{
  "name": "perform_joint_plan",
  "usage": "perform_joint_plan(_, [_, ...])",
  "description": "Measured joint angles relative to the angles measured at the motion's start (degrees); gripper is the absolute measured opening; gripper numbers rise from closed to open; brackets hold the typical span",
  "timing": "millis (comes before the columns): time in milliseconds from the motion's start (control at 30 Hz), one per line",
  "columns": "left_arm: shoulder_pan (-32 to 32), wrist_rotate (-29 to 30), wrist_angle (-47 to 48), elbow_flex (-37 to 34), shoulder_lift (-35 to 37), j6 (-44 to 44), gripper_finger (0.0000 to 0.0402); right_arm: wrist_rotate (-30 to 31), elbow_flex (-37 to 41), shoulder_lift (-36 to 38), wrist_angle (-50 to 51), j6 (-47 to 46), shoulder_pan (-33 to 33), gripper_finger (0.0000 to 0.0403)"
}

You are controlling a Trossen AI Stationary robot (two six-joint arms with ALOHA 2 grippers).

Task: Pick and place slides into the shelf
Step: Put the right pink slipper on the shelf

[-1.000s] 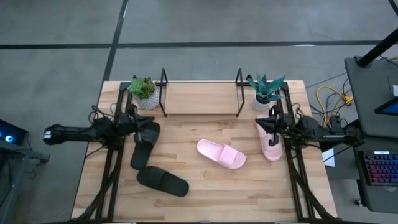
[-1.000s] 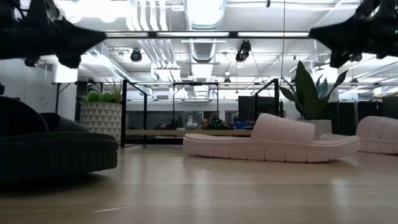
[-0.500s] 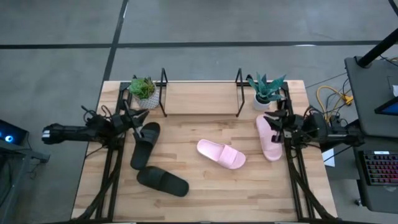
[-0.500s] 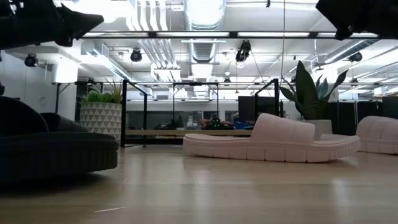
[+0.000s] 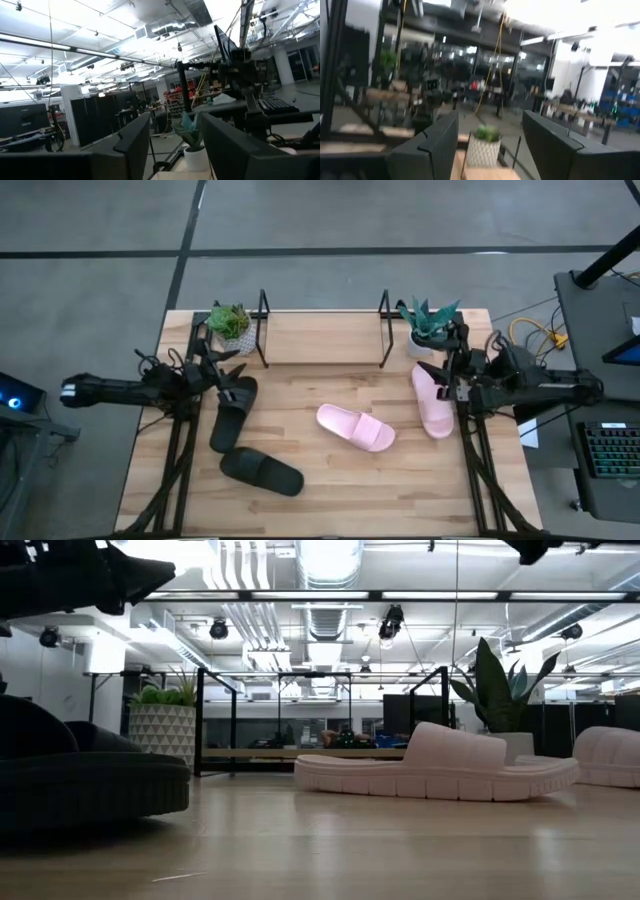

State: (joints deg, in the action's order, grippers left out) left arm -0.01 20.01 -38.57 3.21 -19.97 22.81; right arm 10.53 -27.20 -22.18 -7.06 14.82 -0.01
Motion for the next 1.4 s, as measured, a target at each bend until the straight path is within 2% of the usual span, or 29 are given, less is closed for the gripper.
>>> perform_joint_plan(200, [0.0,0.0,-1.6,-0.1,-1.9,0.0,0.0164,0.0,-9.7,-7.9,15.9,-6.7,0.2,0.0206])
perform_joint_plan(433, [0.0,0.0,-1.5,-0.4,-3.3,0.1,0.0164,1.1,-14.6,-15.6,21.9,-8.9,3.7,0.0206])
perform_joint_plan(533, [0.0,0.0,-1.7,-0.4,-3.6,0.1,0.0164,6.4,-16.4,-18.1,26.7,-11.5,6.0,0.0206])
perform_joint_plan(733, [0.0,0.0,-1.7,-0.7,-3.5,0.1,0.0164,21.7,-17.4,-21.0,39.6,-22.8,9.7,0.0206])
perform_joint_plan(800, [0.0,0.0,-1.6,-0.8,-3.6,0.0,0.0164,24.0,-17.4,-21.6,40.6,-24.9,10.0,0.0206])
perform_joint_plan(967, [0.0,0.0,-1.5,-0.8,-4.5,0.1,0.0164,23.4,-17.7,-21.8,40.8,-22.9,10.0,0.0206])
perform_joint_plan(1100, [0.0,0.0,-2.6,-0.9,-4.8,0.1,0.0164,18.9,-18.6,-21.8,41.8,-24.5,10.0,0.0206])
perform_joint_plan(1233, [0.0,0.0,-4.1,-0.9,-4.6,0.1,0.0164,14.6,-19.7,-21.9,45.5,-31.9,10.0,0.0206])
perform_joint_plan(1400, [0.0,0.0,-4.5,-0.9,-4.5,0.1,0.0164,12.4,-21.1,-21.9,55.2,-44.8,10.0,0.0206])
